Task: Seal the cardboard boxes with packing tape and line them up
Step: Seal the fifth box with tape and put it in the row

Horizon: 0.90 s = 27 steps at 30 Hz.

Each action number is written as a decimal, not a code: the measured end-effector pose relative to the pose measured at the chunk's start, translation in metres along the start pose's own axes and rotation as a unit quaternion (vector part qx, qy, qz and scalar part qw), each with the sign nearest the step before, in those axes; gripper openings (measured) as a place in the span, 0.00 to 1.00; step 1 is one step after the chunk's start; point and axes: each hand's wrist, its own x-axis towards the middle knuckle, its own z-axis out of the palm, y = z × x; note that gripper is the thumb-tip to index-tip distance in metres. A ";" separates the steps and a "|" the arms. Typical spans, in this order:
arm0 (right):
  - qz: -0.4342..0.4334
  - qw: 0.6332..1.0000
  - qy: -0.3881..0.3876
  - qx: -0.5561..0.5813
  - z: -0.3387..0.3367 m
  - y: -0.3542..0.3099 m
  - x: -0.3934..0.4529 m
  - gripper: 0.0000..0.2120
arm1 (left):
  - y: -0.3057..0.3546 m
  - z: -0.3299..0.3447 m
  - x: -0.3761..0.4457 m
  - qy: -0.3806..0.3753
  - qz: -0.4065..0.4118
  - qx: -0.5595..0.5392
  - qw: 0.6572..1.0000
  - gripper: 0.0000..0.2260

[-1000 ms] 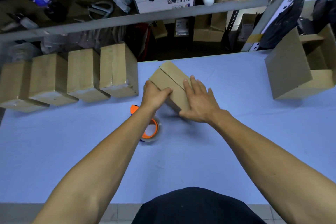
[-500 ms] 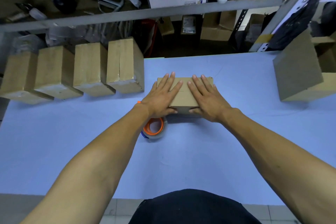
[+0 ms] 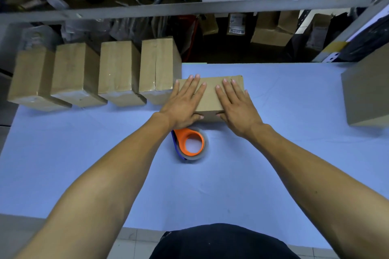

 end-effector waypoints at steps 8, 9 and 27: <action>0.010 1.000 0.010 -0.010 0.007 -0.004 0.002 0.38 | -0.004 0.006 -0.002 0.015 0.007 -0.002 1.000 0.45; 0.016 1.000 0.010 -0.011 0.006 -0.005 0.001 0.38 | -0.004 0.006 -0.002 0.013 0.007 -0.001 1.000 0.45; -0.226 0.966 -0.037 -0.118 0.060 -0.078 -0.049 0.12 | 0.010 0.007 -0.021 -0.009 -0.017 -0.015 1.000 0.43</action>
